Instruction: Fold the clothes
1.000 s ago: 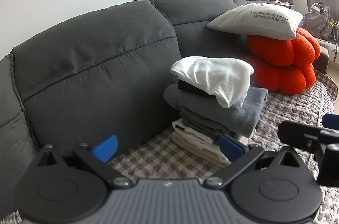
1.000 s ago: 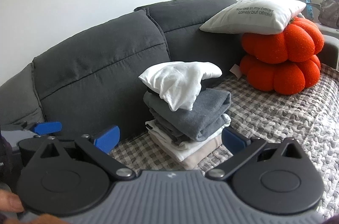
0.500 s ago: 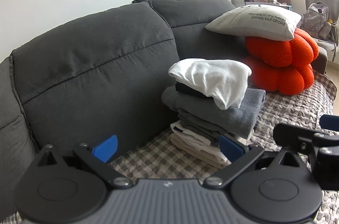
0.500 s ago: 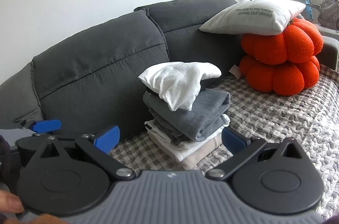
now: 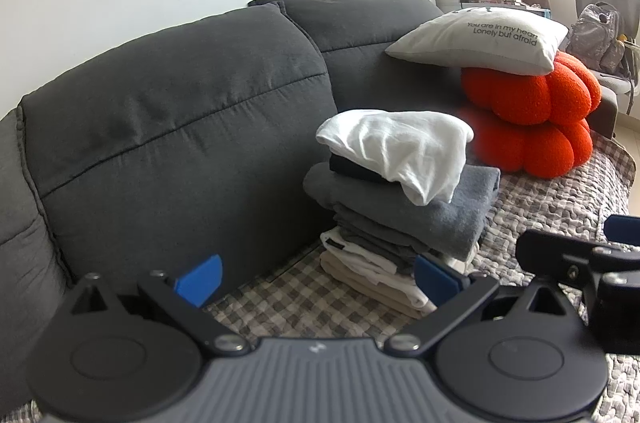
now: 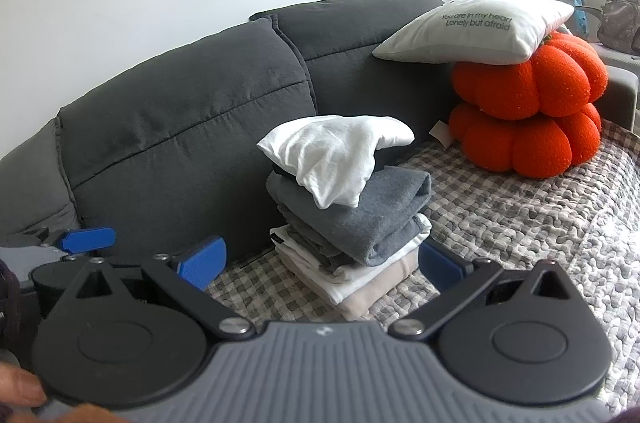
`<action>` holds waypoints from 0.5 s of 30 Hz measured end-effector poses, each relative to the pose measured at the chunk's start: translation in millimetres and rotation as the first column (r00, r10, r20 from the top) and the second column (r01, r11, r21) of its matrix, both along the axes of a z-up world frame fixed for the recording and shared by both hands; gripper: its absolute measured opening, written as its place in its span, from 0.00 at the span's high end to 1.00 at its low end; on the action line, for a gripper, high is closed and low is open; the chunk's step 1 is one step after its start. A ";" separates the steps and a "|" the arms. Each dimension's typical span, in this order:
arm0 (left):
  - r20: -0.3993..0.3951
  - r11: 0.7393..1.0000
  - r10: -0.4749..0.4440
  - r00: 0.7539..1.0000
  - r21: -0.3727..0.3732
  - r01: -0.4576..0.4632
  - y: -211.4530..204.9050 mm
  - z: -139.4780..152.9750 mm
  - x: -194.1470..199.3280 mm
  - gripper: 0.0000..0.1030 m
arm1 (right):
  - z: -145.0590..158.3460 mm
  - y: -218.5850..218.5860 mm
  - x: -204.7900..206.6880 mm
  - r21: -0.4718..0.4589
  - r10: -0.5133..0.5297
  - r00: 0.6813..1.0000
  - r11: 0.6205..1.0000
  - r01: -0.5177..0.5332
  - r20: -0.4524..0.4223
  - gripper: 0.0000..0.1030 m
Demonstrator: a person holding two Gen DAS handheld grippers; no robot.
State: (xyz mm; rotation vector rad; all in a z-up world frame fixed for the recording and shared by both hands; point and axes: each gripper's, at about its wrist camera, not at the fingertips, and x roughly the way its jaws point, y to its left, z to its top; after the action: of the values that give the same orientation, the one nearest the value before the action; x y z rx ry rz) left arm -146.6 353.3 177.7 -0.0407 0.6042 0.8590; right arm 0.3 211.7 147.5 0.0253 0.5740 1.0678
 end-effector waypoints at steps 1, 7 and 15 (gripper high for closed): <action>0.000 1.000 -0.001 1.000 0.001 0.001 -0.2 -0.2 0.0 0.00 | -0.1 0.5 -0.1 0.000 -0.001 1.000 1.000 0.001 0.000 0.00; 0.006 1.000 -0.002 1.000 -0.001 0.002 -0.6 -1.0 -0.8 0.00 | -0.1 -0.8 -0.9 -0.004 -0.006 1.000 1.000 0.006 0.002 0.00; 0.006 1.000 -0.005 1.000 0.009 0.005 -4.0 0.0 -1.8 0.00 | -0.1 -4.0 0.9 0.001 -0.006 1.000 1.000 0.006 -0.006 0.00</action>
State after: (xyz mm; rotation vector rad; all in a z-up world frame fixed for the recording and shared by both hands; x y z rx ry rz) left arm -148.5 349.3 177.7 -0.0338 0.5950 0.8562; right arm 1.2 207.7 147.4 0.0315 0.5787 1.0624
